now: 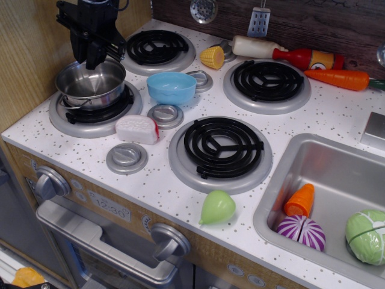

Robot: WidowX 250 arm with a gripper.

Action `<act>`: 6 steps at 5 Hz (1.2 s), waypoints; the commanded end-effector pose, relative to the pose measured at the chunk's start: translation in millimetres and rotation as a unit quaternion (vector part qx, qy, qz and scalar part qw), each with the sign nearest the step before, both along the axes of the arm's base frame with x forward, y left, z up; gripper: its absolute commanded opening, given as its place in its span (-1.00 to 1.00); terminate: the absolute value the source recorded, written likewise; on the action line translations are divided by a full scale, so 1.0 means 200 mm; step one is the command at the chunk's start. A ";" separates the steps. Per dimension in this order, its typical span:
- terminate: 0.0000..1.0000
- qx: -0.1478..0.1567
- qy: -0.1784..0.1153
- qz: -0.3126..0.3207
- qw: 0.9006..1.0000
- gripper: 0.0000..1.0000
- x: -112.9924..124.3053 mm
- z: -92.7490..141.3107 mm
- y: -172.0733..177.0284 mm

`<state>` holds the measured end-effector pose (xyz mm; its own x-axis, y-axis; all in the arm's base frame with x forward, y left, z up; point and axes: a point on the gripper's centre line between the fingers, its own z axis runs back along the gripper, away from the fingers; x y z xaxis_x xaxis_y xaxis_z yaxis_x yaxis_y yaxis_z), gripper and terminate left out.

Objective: Take broccoli out of pan

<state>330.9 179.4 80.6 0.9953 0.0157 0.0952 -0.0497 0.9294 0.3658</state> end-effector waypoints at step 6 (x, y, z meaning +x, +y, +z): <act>-1.00 0.002 -0.102 -0.035 0.994 -1.00 0.37 -0.05 -0.18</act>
